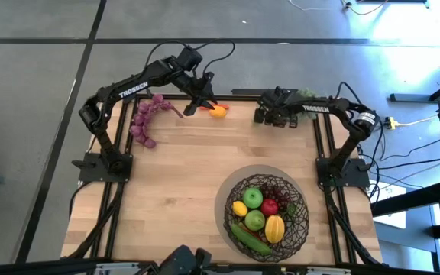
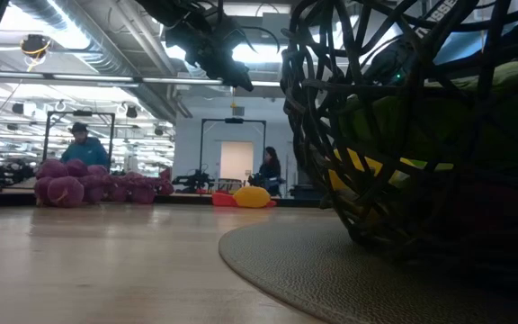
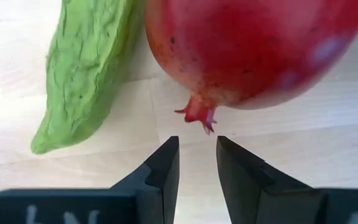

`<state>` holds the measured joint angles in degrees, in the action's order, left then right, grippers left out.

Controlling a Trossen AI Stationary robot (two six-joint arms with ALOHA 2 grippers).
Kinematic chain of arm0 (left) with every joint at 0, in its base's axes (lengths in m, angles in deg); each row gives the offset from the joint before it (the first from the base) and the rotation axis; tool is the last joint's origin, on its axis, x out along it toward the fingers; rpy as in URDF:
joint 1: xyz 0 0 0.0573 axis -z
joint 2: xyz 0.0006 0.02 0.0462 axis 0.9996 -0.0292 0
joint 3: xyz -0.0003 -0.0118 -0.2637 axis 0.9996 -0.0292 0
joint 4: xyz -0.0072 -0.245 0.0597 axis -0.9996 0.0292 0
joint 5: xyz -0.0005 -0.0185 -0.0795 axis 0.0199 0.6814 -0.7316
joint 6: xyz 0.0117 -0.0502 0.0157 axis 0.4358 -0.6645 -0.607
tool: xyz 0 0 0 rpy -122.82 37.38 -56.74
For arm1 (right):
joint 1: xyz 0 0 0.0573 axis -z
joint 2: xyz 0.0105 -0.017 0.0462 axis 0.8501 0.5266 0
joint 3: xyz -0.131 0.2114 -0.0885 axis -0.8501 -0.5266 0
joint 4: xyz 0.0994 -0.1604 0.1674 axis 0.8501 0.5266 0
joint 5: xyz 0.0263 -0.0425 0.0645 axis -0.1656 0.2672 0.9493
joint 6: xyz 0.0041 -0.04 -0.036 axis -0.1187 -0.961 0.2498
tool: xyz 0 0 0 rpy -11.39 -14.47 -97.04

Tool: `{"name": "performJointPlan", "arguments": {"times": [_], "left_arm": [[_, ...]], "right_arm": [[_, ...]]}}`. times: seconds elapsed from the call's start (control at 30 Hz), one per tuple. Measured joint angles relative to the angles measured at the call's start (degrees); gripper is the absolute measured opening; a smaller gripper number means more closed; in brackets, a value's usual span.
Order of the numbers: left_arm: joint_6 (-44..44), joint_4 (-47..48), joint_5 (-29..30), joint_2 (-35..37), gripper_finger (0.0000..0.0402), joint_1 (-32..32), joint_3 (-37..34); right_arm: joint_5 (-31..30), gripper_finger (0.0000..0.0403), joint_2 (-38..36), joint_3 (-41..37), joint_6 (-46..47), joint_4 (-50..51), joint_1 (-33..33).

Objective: Build produce basket
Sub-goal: Put the red pomegranate into the wire basket

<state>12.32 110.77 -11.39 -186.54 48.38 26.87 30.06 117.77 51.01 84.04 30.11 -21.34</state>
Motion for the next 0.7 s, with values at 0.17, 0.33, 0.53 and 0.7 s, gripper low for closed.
{"name": "performJointPlan", "arguments": {"times": [0.17,0.33,0.53,0.7], "left_arm": [[-1.0,0.0,0.0,0.0,0.0103,0.0,0.0],[-1.4,0.1,0.0,0.0,0.0103,0.0,0.0],[-1.4,0.2,0.0,0.0,0.0103,0.0,0.0],[-1.4,0.2,0.0,0.0,0.0103,0.0,0.0]], "right_arm": [[-3.5,0.0101,-1.1,0.0,3.0,0.0,-2.5],[-10.9,0.0101,-2.6,0.0,7.2,0.0,-5.2],[-15.1,0.0101,-2.7,0.0,9.0,-0.1,-6.0],[-15.5,0.0101,-2.7,0.0,9.1,-0.7,-6.0]]}}
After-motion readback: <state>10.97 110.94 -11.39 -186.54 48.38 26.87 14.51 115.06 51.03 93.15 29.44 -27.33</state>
